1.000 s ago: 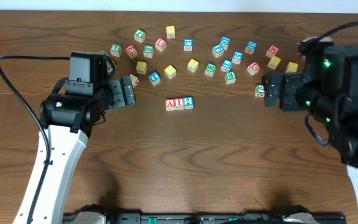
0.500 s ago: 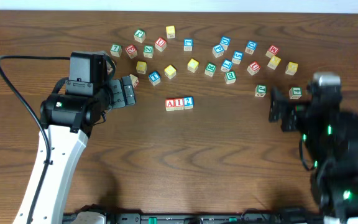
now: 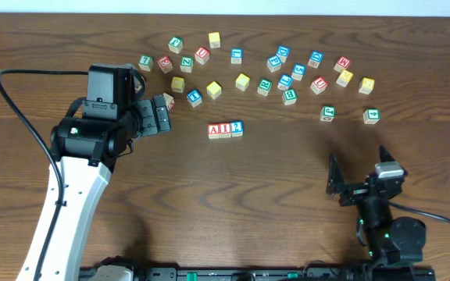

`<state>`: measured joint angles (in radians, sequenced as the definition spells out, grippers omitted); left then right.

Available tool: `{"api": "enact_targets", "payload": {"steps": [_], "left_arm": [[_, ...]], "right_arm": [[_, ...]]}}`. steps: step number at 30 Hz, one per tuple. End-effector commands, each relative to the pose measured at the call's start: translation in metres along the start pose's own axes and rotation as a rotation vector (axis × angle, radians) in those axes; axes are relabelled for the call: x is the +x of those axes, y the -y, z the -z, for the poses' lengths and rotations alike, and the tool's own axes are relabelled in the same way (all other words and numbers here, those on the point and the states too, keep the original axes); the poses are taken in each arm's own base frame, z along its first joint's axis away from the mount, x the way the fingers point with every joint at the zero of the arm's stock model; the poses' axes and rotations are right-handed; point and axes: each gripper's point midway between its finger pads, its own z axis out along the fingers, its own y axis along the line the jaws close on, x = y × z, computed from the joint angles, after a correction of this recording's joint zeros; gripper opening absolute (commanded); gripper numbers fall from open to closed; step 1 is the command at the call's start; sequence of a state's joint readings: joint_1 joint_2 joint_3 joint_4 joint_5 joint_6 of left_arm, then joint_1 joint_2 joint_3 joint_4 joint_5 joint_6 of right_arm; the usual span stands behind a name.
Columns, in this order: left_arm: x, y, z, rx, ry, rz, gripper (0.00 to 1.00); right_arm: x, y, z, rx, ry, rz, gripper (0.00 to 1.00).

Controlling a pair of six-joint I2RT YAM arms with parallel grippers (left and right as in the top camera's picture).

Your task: Spell out AI2

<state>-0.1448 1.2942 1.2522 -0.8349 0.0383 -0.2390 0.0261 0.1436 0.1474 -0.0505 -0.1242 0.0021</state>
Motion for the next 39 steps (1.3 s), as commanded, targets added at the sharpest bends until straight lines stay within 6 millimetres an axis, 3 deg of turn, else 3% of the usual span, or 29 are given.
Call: {"api": "enact_targets", "payload": {"steps": [1,11,39], "left_arm": [[-0.001,-0.003,0.0,-0.015,0.004,0.008,0.97],[-0.001,-0.003,0.0,-0.015,0.004,0.009,0.97],[-0.001,-0.003,0.0,-0.015,0.004,0.009,0.98]], "right_arm": [[0.014,0.0,0.0,-0.003,-0.003,0.017,0.99],[0.042,0.002,0.001,0.01,-0.019,0.013,0.99],[0.042,0.002,0.001,0.011,-0.019,0.012,0.99]]}}
